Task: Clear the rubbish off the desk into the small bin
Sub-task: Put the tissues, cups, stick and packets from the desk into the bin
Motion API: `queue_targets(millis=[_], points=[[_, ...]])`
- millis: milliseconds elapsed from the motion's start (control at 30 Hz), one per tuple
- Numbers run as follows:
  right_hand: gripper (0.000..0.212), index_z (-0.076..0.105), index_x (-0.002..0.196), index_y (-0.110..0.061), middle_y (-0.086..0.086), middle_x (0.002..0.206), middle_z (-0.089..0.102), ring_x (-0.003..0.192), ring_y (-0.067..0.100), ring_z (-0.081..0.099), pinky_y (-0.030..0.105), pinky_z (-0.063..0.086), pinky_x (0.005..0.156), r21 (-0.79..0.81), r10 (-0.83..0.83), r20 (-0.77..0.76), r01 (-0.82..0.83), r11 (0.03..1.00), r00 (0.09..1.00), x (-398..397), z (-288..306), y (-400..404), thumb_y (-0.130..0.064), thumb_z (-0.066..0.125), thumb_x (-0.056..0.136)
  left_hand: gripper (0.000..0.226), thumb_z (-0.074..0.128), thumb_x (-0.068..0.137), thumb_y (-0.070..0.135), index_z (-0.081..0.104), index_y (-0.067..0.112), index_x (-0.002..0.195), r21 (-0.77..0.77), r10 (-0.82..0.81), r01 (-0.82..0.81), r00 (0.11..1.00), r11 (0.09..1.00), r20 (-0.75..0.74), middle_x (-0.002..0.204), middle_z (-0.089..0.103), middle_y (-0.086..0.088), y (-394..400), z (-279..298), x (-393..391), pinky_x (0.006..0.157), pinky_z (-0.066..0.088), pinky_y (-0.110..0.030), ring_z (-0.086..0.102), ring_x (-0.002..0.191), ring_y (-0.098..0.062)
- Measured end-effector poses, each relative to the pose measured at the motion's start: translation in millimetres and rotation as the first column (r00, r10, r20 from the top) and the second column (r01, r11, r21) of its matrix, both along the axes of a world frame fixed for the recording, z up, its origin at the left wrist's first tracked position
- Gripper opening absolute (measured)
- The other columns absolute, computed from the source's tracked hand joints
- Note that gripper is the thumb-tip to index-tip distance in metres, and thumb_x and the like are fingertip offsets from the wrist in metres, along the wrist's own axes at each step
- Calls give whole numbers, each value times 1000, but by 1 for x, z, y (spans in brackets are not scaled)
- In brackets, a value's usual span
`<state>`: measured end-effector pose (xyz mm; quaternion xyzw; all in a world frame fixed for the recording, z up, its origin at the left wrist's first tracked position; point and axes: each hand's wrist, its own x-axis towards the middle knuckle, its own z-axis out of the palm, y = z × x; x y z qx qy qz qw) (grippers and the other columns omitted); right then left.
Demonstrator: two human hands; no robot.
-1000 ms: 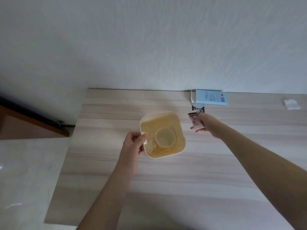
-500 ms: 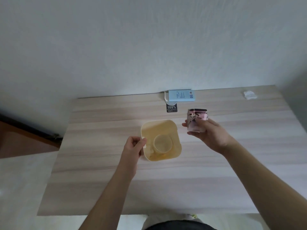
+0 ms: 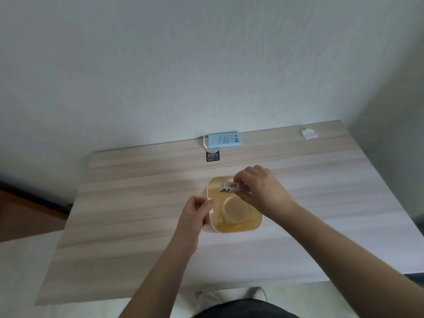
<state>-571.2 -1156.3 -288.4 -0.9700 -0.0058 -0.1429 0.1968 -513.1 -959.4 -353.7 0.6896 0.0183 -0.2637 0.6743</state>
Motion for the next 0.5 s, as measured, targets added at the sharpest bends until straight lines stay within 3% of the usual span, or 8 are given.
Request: queue_targets(millis=[167, 300, 400, 500], points=[[7, 75, 70, -19, 5, 73, 58, 65, 27, 56, 34, 44, 58, -216, -57, 63, 69, 974, 996, -6, -18, 19, -18, 82, 69, 42, 74, 67, 43, 56, 11, 87, 7, -42, 42, 998, 999, -43, 58, 46, 7, 4, -5, -16, 46, 36, -19, 40, 49, -8], [20, 68, 61, -15, 3, 63, 55, 50, 23, 53, 27, 43, 45, -244, -61, -60, 45, 969, 996, -1, -32, 38, -9, 86, 57, 44, 73, 69, 44, 55, 9, 89, 28, -74, 75, 996, 997, -52, 58, 46, 6, 14, -8, -14, 48, 37, -18, 40, 51, -8], [25, 64, 57, -15, 2, 59, 55, 44, 20, 51, 22, 31, 41, -247, -108, -125, 74, 966, 986, 6, -37, 55, -3, 86, 49, 46, 74, 68, 44, 54, 9, 90, 14, -81, 83, 994, 996, -70, 58, 46, 7, 23, -8, -8, 48, 37, -18, 40, 50, -8], [26, 64, 60, -13, 2, 59, 57, 46, 23, 54, 26, 44, 41, -232, -106, -158, 67, 970, 982, 17, -41, 70, 2, 82, 48, 48, 75, 66, 46, 54, 10, 91, 3, -81, 81, 993, 997, -90, 60, 45, 6, 36, -7, -2, 50, 37, -19, 39, 53, -10]])
